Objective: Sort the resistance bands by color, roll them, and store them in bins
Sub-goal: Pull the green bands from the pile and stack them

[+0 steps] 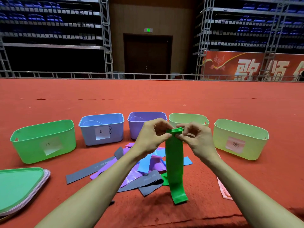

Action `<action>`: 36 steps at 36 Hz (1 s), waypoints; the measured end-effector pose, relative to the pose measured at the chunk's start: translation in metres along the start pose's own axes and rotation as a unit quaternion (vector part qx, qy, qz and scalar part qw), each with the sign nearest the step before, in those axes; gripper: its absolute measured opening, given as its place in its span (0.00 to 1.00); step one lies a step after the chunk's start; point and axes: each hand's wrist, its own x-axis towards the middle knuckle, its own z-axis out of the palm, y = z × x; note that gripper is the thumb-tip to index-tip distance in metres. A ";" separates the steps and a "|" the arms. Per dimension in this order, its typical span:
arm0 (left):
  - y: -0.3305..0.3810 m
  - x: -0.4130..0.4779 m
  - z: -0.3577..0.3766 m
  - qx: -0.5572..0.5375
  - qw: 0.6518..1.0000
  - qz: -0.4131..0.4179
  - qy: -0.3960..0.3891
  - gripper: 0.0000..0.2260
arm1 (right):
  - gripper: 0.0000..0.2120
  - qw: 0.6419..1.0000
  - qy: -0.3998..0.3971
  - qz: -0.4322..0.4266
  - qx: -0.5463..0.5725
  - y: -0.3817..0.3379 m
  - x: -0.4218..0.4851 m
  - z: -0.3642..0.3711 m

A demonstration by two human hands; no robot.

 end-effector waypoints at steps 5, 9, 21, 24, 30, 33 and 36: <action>0.002 0.001 -0.001 0.007 1.000 -0.008 0.005 0.13 | 0.15 1.000 0.011 -0.010 -0.017 -0.001 -0.001 0.002; 0.004 0.003 0.000 0.015 1.000 -0.007 0.009 0.12 | 0.15 1.000 0.017 -0.019 0.000 -0.003 -0.001 0.005; 0.003 0.012 0.001 0.033 0.996 -0.033 0.082 0.11 | 0.20 0.996 0.005 -0.086 0.034 0.002 -0.004 0.006; 0.000 0.015 0.001 0.043 0.995 -0.023 0.087 0.11 | 0.17 0.995 -0.008 -0.087 0.045 0.004 -0.004 0.006; -0.001 0.017 0.000 0.015 0.997 -0.018 0.070 0.11 | 0.15 0.996 -0.035 -0.075 0.031 0.004 -0.002 0.004; 0.001 0.015 0.000 -0.003 0.999 -0.011 0.041 0.10 | 0.14 0.996 -0.032 -0.082 0.000 0.002 0.001 0.002; -0.002 0.013 0.002 -0.020 1.000 -0.016 0.015 0.14 | 0.13 0.993 -0.025 -0.105 -0.040 0.001 0.004 0.000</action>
